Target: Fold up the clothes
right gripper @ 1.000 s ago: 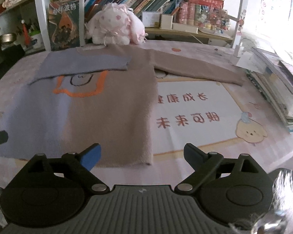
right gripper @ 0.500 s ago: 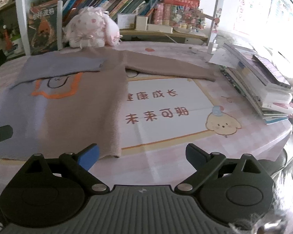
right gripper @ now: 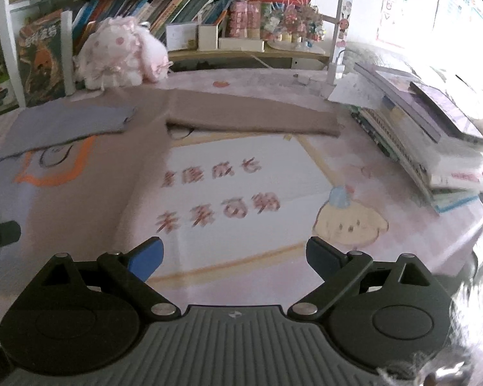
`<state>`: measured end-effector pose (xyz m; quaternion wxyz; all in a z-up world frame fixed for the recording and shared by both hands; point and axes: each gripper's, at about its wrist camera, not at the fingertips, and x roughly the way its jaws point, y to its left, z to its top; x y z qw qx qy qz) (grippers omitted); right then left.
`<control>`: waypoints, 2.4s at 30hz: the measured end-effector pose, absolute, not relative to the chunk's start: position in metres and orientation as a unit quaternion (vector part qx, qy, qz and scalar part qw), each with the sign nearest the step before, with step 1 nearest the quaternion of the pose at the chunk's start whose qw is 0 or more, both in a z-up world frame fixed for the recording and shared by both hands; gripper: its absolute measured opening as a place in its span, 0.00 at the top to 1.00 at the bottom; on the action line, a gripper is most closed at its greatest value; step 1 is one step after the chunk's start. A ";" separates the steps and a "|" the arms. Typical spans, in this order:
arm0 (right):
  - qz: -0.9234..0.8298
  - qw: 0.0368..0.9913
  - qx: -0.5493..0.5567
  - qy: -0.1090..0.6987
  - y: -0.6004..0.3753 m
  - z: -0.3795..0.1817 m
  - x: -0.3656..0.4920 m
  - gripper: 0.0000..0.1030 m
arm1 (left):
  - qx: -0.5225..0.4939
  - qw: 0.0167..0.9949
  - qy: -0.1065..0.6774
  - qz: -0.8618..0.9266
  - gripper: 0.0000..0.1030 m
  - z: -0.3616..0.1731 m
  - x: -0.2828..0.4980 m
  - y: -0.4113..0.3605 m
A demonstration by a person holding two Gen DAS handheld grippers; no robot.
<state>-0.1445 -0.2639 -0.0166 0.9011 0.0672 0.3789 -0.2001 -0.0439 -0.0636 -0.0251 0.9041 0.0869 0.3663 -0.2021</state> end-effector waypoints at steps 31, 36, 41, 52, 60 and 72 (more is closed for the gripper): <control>-0.135 0.897 0.123 0.403 -0.494 -0.053 -0.004 0.07 | 0.091 0.886 0.454 -0.022 0.17 -0.037 -0.020 -0.177; -0.139 0.894 0.135 0.405 -0.502 -0.057 -0.003 0.07 | 0.088 0.881 0.465 -0.009 0.17 -0.041 -0.018 -0.178; -0.147 0.886 0.155 0.411 -0.513 -0.065 -0.003 0.07 | 0.081 0.876 0.475 -0.005 0.17 -0.044 -0.018 -0.179; -0.080 0.894 0.257 0.357 -0.529 -0.067 0.017 0.16 | 0.091 0.873 0.479 0.001 0.17 -0.043 -0.020 -0.181; -0.010 0.874 0.331 0.355 -0.521 -0.070 0.018 0.16 | 0.090 0.875 0.476 0.003 0.17 -0.042 -0.021 -0.181; -0.088 0.888 0.284 0.350 -0.538 -0.067 0.028 0.46 | 0.074 0.881 0.467 0.023 0.17 -0.037 -0.028 -0.169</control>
